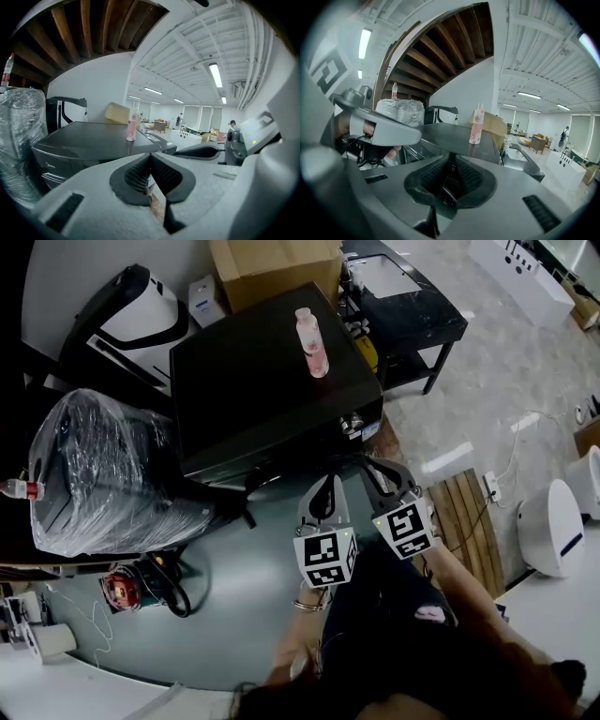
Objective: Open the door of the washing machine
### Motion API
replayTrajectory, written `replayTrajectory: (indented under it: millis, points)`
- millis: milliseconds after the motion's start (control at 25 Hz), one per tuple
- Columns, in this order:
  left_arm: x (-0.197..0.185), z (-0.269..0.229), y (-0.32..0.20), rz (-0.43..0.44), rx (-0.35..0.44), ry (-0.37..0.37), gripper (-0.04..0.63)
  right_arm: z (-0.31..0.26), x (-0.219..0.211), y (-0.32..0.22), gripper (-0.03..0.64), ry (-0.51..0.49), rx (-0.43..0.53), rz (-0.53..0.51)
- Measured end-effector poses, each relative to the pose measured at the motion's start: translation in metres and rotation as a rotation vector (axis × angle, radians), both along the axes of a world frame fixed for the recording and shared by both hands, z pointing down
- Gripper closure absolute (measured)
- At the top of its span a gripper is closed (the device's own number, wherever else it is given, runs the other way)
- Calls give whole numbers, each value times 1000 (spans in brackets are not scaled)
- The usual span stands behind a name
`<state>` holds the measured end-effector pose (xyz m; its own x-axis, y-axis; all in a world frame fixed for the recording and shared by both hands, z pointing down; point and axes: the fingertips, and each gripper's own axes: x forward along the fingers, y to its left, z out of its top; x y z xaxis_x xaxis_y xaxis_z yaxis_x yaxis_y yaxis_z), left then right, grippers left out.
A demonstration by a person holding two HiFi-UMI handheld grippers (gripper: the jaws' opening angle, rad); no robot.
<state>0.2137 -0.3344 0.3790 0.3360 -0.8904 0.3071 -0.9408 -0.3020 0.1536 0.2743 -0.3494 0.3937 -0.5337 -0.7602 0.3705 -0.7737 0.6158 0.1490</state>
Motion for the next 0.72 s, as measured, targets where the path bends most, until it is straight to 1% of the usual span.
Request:
replayTrajectory:
  millis: [280,720]
  points:
    - [8,32,-30,-24,-34,20,583,41,0,-33,561,46,-44,-60]
    - [14,86,-64,-121,-99,33,583,111,-1,-68,540,151,-122,-250]
